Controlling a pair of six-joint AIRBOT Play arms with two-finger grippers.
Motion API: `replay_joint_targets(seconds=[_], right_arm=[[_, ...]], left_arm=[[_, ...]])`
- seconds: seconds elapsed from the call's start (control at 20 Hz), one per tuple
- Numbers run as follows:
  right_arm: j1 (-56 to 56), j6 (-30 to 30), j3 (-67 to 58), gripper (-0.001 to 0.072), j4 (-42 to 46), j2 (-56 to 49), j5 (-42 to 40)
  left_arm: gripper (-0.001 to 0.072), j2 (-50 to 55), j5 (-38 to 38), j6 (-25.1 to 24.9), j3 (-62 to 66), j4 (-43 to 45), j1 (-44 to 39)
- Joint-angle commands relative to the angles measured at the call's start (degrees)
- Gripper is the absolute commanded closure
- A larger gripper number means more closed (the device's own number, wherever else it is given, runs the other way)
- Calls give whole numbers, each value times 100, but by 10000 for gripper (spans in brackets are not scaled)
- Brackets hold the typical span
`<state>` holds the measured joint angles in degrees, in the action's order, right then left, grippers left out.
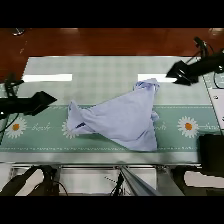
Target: Fold the shirts.
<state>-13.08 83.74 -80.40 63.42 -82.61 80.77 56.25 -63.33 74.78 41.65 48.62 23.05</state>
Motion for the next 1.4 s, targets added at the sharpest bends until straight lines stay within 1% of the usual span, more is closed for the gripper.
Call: replay_joint_targets(seconds=[0.0,0.05,0.1,0.15,0.2,0.35,0.4,0.45,0.6,0.65,0.75,0.8,0.85,0.9,1.0,1.05,1.2,1.35], right_arm=[[-649,254,1447,95,1093,1029,-304],[-750,282,2227,95,811,1460,-774],[-756,203,2907,95,562,1838,-1097],[-734,15,3495,96,372,2192,-1268],[-734,-50,3899,95,249,2448,-1189],[-734,-271,4437,95,149,2852,-437],[-734,-295,4531,95,94,2907,-256],[-734,-319,4605,95,37,2935,-109],[-732,-398,4651,95,-37,2933,90],[-732,-417,4651,96,-44,2933,94],[-732,-459,4662,95,-55,2933,116],[-688,-459,4662,95,-37,2933,131],[-577,-468,4662,95,-28,2933,129],[-413,-483,4662,95,-28,2933,127],[-68,-479,4662,95,28,2933,52],[66,-435,4662,95,83,2933,-61],[219,-208,4660,95,129,2933,-354],[225,-186,4664,95,149,2931,-262]], left_arm=[[7,160,-529,-48,-107,-341,809],[7,315,-542,-267,-297,-741,730],[8,509,-566,-785,-466,-1241,557],[8,684,-662,-1386,-529,-1556,330],[8,839,-649,-1635,-514,-1606,48],[8,1246,142,-1410,-323,-1613,-820],[8,1434,334,-1386,-219,-1613,-1106],[8,1661,433,-1252,-81,-1611,-1410],[8,2365,466,-857,452,-1604,-2044],[8,2594,463,-647,643,-1596,-2175],[8,2979,387,-153,984,-1386,-2350],[10,3128,284,33,1130,-1233,-2400],[15,3276,101,118,1276,-1106,-2435],[137,3407,-116,118,1397,-1047,-2450],[557,3552,-450,114,1519,-807,-2450],[686,3580,-518,111,1541,-691,-2450],[689,3587,-529,94,1556,-546,-2450],[689,3587,-518,87,1556,-549,-2450]])
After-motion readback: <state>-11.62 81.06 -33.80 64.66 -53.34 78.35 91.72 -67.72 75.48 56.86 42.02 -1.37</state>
